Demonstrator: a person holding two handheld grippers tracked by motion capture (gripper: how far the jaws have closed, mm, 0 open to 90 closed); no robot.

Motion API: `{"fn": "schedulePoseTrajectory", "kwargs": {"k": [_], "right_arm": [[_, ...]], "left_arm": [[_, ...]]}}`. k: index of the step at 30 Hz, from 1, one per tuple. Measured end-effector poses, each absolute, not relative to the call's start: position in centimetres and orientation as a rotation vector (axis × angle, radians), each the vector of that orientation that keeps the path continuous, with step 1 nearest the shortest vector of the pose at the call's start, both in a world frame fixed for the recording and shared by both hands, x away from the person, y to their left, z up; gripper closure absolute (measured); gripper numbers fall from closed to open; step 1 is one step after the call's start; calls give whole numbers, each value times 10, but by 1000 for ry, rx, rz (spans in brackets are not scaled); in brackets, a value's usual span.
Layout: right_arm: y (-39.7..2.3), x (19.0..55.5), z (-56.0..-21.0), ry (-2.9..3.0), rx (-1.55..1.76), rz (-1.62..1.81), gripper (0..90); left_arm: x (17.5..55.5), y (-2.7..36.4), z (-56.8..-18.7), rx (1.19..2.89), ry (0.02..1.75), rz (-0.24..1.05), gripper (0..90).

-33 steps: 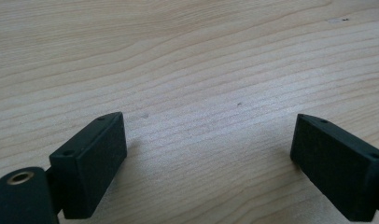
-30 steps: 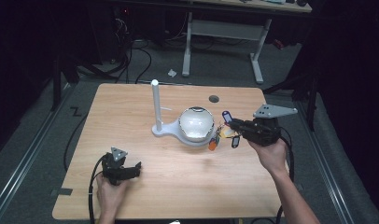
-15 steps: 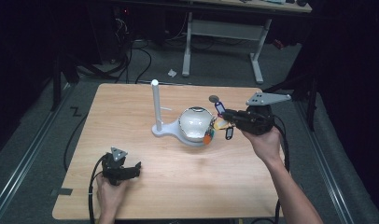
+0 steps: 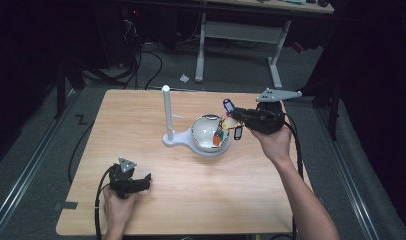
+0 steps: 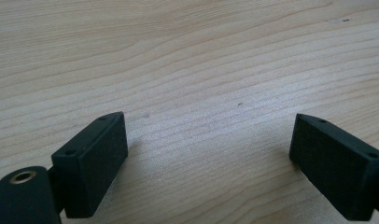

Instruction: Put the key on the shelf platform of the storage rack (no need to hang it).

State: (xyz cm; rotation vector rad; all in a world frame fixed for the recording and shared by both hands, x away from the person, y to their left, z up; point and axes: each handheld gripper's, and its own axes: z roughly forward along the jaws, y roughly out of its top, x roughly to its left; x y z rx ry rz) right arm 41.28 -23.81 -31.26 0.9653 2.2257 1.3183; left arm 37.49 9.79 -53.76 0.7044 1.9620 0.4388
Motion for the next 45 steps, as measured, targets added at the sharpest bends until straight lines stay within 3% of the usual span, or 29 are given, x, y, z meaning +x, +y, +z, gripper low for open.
{"fn": "schedulePoseTrajectory", "kwargs": {"k": [45], "right_arm": [[-193, 456, -385, 2296, 1012, 1200, 821]], "left_arm": [[375, 98, -538, 708, 1958, 442, 122]]}}
